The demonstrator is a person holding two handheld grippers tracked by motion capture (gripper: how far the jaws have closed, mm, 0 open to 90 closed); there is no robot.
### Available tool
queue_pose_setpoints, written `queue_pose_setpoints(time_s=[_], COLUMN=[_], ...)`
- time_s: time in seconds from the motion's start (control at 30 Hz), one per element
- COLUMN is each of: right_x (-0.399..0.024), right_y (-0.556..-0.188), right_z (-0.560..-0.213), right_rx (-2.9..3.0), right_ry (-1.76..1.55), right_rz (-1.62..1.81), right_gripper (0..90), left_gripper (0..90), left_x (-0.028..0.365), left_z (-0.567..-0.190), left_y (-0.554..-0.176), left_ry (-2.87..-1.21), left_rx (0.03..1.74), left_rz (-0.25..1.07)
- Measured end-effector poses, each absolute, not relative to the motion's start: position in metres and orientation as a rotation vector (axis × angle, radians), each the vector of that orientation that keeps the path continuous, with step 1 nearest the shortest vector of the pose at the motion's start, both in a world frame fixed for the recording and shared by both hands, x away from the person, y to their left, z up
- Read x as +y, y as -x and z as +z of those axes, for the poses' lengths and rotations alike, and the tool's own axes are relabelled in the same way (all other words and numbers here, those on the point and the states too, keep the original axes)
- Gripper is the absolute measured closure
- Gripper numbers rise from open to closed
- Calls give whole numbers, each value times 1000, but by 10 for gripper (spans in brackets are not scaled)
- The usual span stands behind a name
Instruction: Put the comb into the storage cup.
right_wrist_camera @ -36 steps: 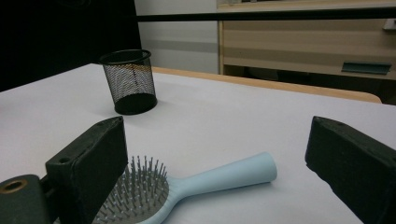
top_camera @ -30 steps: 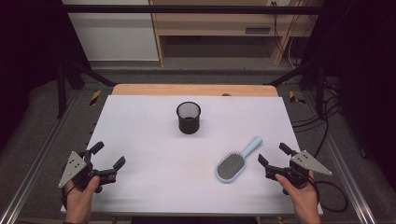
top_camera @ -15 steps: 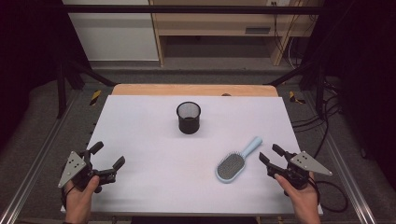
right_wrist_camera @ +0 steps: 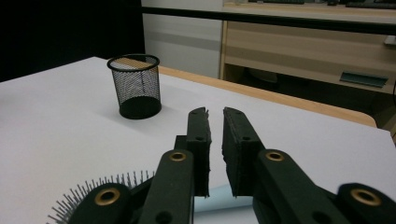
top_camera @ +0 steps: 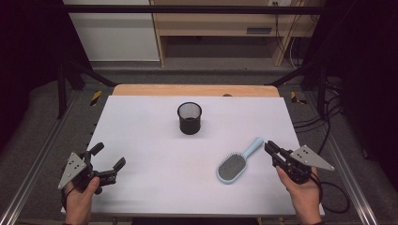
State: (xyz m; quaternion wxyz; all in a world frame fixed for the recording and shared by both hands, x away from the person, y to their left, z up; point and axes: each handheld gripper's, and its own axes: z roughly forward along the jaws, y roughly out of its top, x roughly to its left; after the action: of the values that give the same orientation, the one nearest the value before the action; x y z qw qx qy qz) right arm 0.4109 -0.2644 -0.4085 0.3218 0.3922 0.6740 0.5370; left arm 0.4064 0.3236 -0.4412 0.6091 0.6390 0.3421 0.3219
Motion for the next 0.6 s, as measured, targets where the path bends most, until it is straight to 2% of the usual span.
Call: queue_pose_setpoints(time_s=[0.3,0.6], right_x=[-256,-263], right_y=[-433,-452], right_z=[-391,-404], right_rx=[1940,2059], right_ry=[-1052,-1114], right_rz=[1215,1152], right_gripper=[898,900], left_gripper=[9,8], left_x=[324,324], left_z=[-441,-441], left_y=[-406,-406], left_ry=[-1475,-1473], left_rx=[791,795], left_rz=[742,740])
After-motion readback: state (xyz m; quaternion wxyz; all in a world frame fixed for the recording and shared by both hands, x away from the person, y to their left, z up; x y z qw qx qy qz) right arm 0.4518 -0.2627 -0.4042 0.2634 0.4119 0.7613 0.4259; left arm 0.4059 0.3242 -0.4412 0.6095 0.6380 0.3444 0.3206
